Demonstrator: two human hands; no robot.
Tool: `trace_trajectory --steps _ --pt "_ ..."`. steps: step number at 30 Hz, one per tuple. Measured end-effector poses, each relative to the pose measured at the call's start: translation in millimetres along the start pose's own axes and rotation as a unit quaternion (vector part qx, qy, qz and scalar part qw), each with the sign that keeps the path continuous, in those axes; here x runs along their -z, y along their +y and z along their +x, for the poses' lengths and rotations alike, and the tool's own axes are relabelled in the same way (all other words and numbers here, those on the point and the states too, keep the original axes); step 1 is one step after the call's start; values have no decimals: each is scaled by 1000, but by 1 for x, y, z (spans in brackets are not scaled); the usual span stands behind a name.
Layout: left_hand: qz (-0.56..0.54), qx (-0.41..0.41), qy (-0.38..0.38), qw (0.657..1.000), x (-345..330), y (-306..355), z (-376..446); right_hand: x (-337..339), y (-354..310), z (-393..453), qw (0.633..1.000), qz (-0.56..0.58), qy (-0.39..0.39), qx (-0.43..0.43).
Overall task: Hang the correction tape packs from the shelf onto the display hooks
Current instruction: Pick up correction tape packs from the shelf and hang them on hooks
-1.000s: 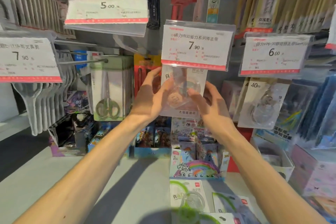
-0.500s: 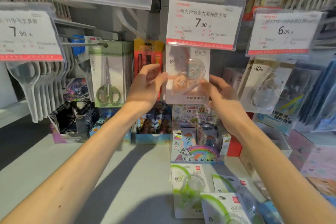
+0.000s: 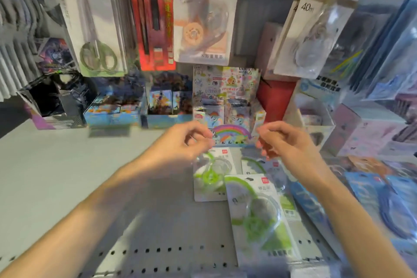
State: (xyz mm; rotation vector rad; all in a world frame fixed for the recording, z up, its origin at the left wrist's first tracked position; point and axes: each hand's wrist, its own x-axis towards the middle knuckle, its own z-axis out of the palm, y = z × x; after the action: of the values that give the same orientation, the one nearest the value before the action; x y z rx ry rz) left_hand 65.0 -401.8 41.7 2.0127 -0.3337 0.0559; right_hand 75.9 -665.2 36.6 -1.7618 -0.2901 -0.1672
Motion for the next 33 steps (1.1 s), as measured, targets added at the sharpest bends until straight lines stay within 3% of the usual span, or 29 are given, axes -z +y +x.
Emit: trace_trajectory --steps 3,6,12,16,20,24,29,33 --pt "104 27 -95 990 -31 -12 5 4 25 -14 997 -65 2 -36" --pt "202 25 -126 971 -52 -15 12 5 38 -25 992 -107 -5 -67" --pt "238 21 -158 958 -67 -18 19 8 39 -34 990 -117 -9 -83" --pt "168 34 -161 972 -69 -17 25 12 37 -38 990 -121 -7 -73" --pt "32 89 -155 983 -59 -14 24 17 36 -36 992 -96 51 -62" --pt "-107 97 -99 985 -46 -4 25 13 35 -29 993 10 -2 -118" --pt "-148 98 -4 984 -36 0 30 -5 35 -21 972 133 -71 -179" --pt "-133 103 6 986 -33 -12 26 -5 32 -14 968 152 -42 -194"
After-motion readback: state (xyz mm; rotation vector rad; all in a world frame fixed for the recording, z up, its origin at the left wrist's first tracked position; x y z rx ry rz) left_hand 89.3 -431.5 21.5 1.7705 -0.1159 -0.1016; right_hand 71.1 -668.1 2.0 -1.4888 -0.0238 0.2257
